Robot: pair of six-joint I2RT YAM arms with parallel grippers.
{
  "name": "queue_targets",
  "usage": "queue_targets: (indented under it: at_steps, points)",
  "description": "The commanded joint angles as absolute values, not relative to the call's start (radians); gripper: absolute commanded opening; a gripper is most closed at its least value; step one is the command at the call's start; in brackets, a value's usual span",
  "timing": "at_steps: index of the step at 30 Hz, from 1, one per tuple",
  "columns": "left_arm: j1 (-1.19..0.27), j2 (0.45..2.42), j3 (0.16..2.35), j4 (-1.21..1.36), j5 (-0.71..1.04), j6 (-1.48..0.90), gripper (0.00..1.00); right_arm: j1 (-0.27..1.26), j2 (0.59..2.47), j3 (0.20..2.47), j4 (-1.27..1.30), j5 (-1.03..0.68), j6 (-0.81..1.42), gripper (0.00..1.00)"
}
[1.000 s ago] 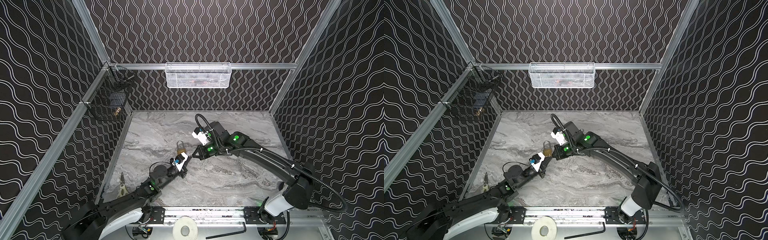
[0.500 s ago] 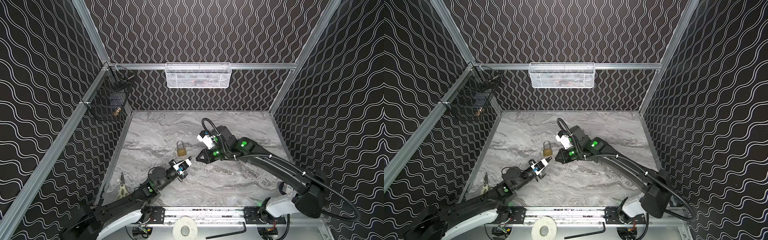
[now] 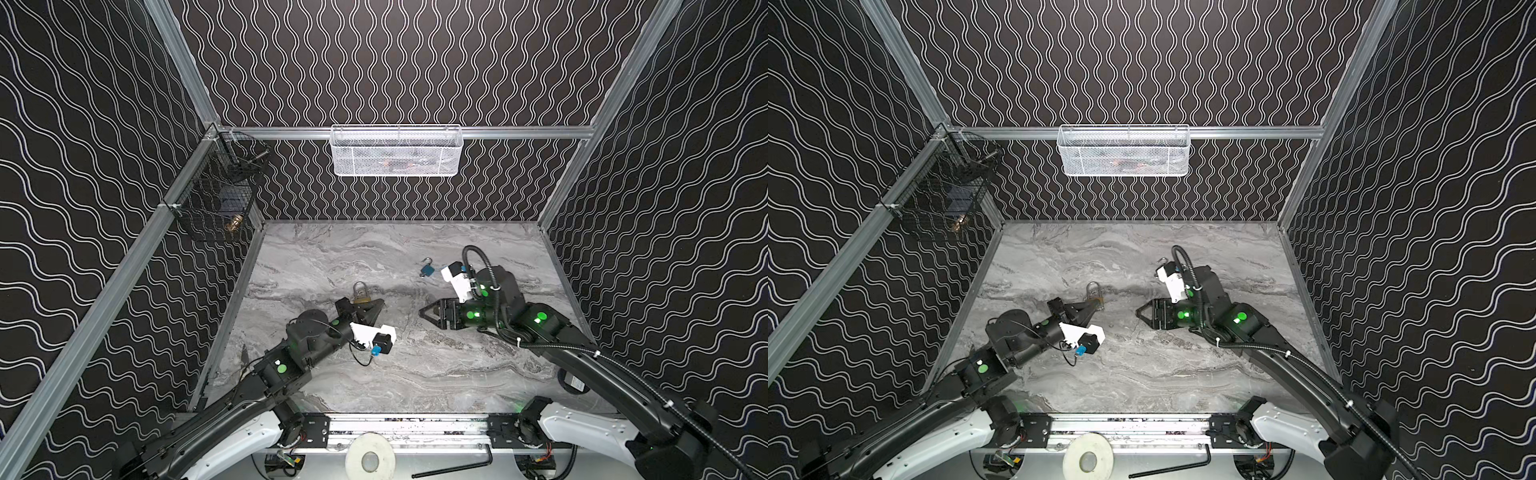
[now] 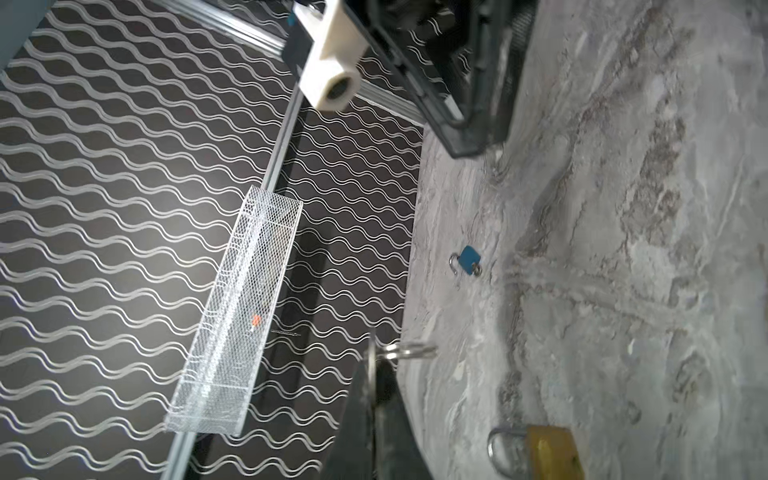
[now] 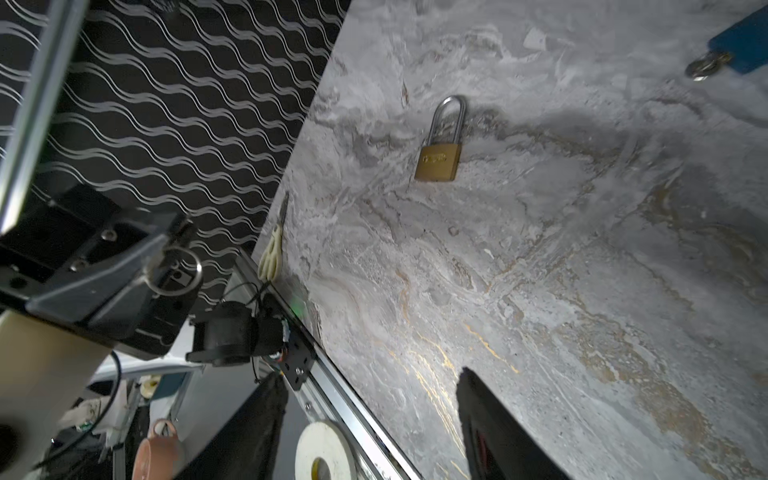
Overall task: Unlock with the key
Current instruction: 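Open the right gripper and draw it back while the left gripper lifts the key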
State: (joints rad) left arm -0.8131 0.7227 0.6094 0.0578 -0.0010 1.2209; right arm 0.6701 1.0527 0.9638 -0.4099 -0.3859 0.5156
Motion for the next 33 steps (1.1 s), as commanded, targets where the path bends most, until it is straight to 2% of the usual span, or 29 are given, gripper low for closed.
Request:
queue_targets:
  at_steps: [1, 4, 7, 11, 16, 19, 22, 25, 29, 33]
  points:
    - [-0.829, 0.728, 0.654, -0.161, -0.077, 1.578, 0.0, 0.645, 0.997, 0.939, -0.214, -0.432, 0.563, 0.77]
    - [-0.852, 0.734, 0.631, -0.144, -0.204, 1.847, 0.0, 0.635, 0.968, 0.882, -0.077, -0.47, 0.613, 0.82]
    - [-0.881, 0.745, 0.604, -0.074, -0.302, 2.052, 0.0, 0.637, 1.013, 0.896, -0.067, -0.475, 0.624, 0.79]
    - [-0.934, 0.733, 0.624, 0.063, -0.237, 2.053, 0.0, 0.664, 1.034, 0.857, 0.02, -0.413, 0.652, 0.79]
    - [-1.033, 0.763, 0.688, 0.123, -0.185, 2.109, 0.0, 0.687, 1.043, 0.817, 0.218, -0.518, 0.667, 0.73]
    - [-1.055, 0.794, 0.722, 0.122, -0.199, 2.14, 0.0, 0.704, 1.037, 0.841, 0.231, -0.515, 0.641, 0.65]
    - [-1.055, 0.799, 0.719, 0.149, -0.172, 2.134, 0.0, 0.707, 1.054, 0.862, 0.226, -0.532, 0.622, 0.64]
    - [-1.057, 0.799, 0.703, 0.19, -0.179, 2.111, 0.0, 0.718, 1.074, 0.881, 0.219, -0.556, 0.621, 0.52]
    - [-1.056, 0.775, 0.676, 0.235, -0.184, 2.072, 0.0, 0.75, 1.062, 0.874, 0.206, -0.52, 0.617, 0.54]
    - [-1.057, 0.756, 0.664, 0.28, -0.182, 2.039, 0.0, 0.776, 1.073, 0.881, 0.212, -0.54, 0.613, 0.51]
